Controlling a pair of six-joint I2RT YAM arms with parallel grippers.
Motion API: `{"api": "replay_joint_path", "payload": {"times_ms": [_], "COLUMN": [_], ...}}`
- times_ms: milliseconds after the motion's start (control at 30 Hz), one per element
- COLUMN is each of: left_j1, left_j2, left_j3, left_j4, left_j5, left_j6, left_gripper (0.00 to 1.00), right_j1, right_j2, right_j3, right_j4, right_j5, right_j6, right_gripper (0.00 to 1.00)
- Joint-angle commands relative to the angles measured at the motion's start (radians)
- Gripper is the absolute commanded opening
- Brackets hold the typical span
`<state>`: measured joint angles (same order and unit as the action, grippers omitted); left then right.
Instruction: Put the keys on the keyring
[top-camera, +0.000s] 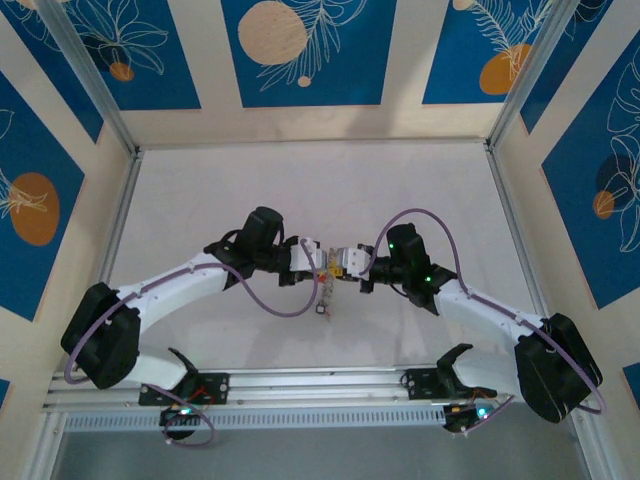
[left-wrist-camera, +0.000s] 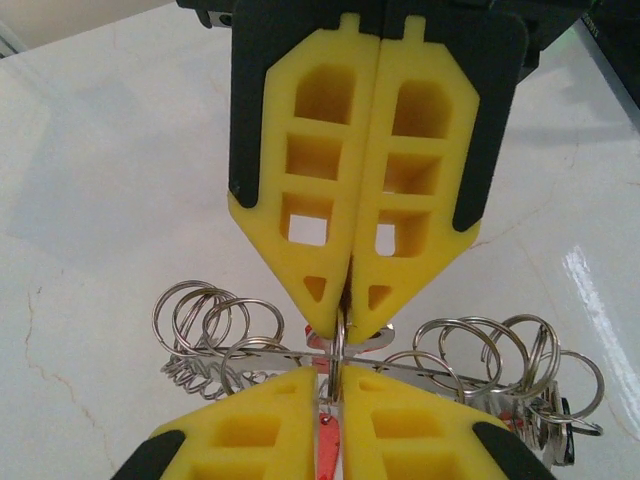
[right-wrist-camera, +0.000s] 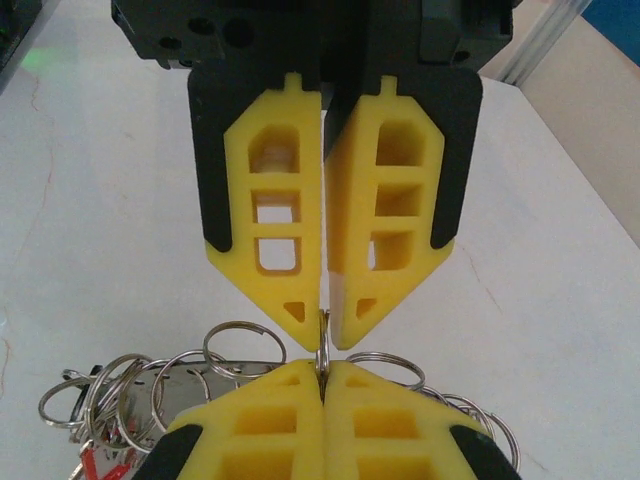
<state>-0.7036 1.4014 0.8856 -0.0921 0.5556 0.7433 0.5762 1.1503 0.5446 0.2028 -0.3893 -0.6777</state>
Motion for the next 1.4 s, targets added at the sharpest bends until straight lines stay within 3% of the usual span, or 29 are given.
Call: {"api": "replay_joint_path", "payload": {"times_ms": [0,100,200,333,433,567,833,1133,1367], "left_j1": [-0.016,-0.022,-0.024,-0.025,-0.022,-0.015,0.003,0.004,0.004], "left_j2": [0.006,0.012,0.002,-0.033,-0.056,-0.066,-0.063,-0.058,-0.052], "left_j3": [0.031,0.039,0.037,0.000,-0.027,-0.037,-0.039,-0.042,-0.045], "left_j4": [0.018,0.013,0.013,0.052,0.087,0.109,0.144,0.168,0.185], "left_j5": [-0.027,-0.038,-0.032,-0.014,0.008,0.044,0.120,0.163,0.179], "left_j6": [0.004,0.005,0.015,0.027,0.021,0.000,-0.040,-0.042,-0.040], "left_gripper": [0.12,0.12,0.00,0.00,0.00,0.00,0.00,0.00,0.00], "right_j1": [0.008,0.008,0.008,0.008,0.000,-0.032,-0.050,-0.043,-0.029], "right_j2": [0.004,0.006,0.011,0.013,-0.017,-0.072,-0.153,-0.089,-0.063], "right_j3": [0.018,0.015,0.014,0.004,-0.019,-0.056,-0.060,-0.032,-0.016], "right_j4": [0.047,0.061,0.061,0.072,0.080,0.091,0.004,-0.007,0.003], "right_j5": [-0.042,-0.045,-0.045,-0.033,-0.006,-0.018,-0.019,-0.068,-0.079], "right_j6": [0.012,0.017,0.018,0.022,0.026,0.031,-0.010,-0.005,0.003], "right_gripper": [0.00,0.00,0.00,0.00,0.24,0.34,0.28,0.28,0.19]}}
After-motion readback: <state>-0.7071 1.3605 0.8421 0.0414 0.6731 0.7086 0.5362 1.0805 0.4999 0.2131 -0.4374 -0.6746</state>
